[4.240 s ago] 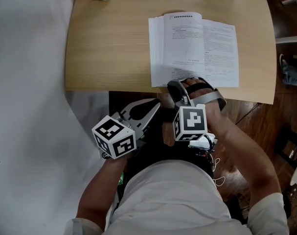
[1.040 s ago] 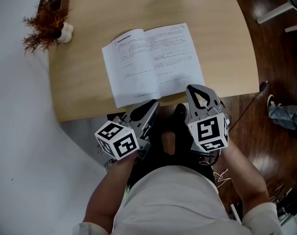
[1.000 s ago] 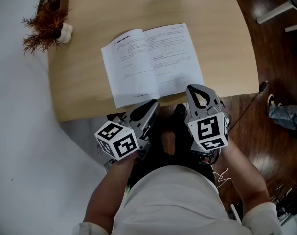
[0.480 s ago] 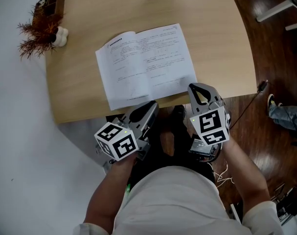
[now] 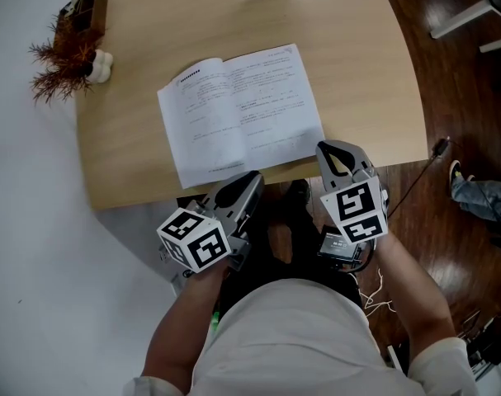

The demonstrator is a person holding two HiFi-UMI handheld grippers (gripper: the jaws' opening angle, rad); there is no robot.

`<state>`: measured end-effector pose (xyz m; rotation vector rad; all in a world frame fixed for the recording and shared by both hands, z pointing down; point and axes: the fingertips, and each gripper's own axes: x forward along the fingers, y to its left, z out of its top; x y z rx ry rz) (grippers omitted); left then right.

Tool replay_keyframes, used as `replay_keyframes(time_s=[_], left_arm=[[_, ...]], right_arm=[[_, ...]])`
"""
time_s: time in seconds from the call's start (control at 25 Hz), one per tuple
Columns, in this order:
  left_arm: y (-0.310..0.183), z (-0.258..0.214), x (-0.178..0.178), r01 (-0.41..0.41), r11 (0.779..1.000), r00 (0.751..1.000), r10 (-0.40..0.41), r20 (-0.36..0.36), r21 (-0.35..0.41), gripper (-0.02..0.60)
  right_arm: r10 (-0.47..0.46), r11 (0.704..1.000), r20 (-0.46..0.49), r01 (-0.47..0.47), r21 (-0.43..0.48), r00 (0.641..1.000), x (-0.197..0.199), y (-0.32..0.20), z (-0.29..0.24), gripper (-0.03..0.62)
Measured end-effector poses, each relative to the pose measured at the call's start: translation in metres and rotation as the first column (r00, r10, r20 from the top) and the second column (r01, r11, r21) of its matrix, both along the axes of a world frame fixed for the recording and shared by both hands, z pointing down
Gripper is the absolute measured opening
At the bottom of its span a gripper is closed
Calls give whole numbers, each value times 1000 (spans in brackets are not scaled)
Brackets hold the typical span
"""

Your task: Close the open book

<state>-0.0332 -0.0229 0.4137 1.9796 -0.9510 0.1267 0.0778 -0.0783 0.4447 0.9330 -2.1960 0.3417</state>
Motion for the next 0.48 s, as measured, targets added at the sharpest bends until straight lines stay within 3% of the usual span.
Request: replay_keyframes(time_s=[0.48], left_arm=[[3, -25, 4, 20, 999, 1000, -20, 8, 35, -2]], right_arm=[[19, 1000, 88, -18, -18, 996, 5, -1, -29, 2]])
